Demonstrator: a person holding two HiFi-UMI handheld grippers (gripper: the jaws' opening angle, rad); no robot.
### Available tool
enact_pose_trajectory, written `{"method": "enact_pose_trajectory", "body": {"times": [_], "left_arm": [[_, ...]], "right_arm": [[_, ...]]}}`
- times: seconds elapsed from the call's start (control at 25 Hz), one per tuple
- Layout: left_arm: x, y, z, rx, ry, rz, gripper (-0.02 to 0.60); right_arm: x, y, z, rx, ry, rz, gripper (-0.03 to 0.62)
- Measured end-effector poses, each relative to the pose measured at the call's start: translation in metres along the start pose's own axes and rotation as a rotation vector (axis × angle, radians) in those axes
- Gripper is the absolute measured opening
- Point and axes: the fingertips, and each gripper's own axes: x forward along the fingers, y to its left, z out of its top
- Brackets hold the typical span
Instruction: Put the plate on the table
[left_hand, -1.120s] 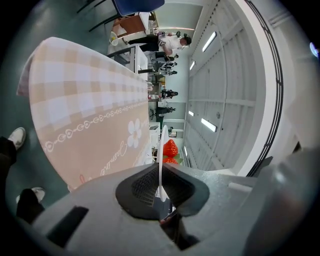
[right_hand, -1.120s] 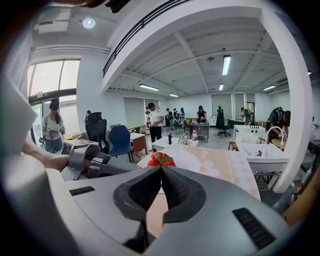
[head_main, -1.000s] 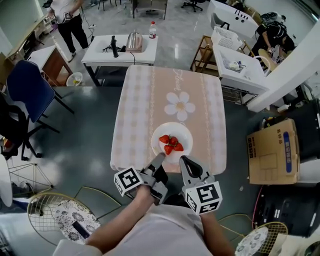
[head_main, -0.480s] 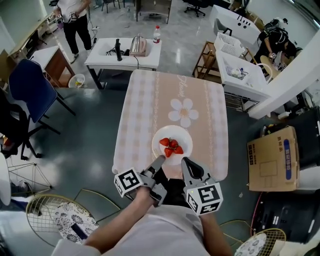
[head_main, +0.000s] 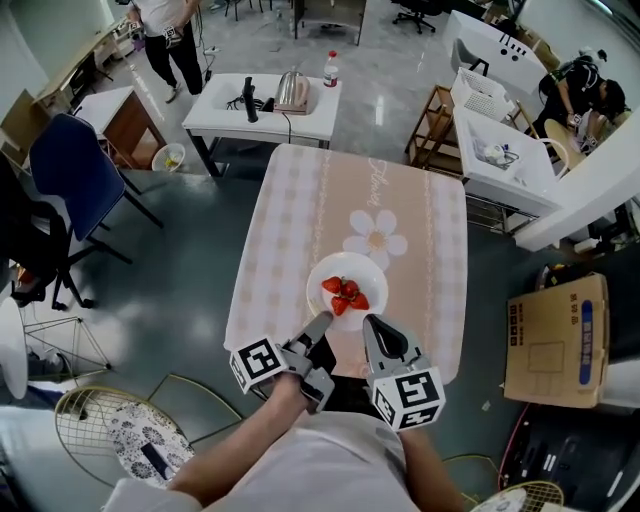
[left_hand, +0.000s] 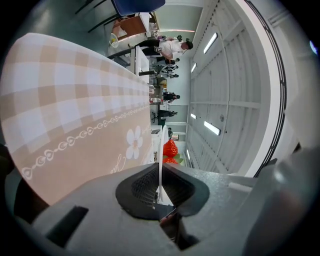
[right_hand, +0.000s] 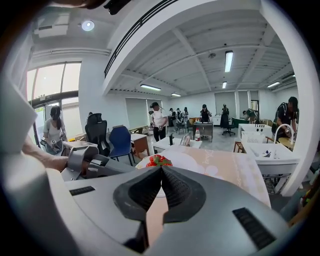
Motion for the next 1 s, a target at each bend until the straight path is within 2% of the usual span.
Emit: {"method": "enact_pose_trajectory", "body": {"times": [0.4, 0.64, 1.0], "left_arm": [[0.066, 0.022, 0.003, 0.001, 0.003, 0.082, 0.017], [0.097, 0.035, 0.010, 0.022, 0.022, 0.114, 0.017], [0.130, 0.064, 0.012, 0.021, 0.037, 0.172, 0.017]], "right_arm": [[0.032, -0.065, -0.005, 0.046, 0.044, 0.037, 0.005], [0.051, -0.084, -0.012, 0.051, 0.076, 0.076, 0.005], [0.068, -0.113, -0.034, 0.083, 0.110, 0.088, 0.005]]}}
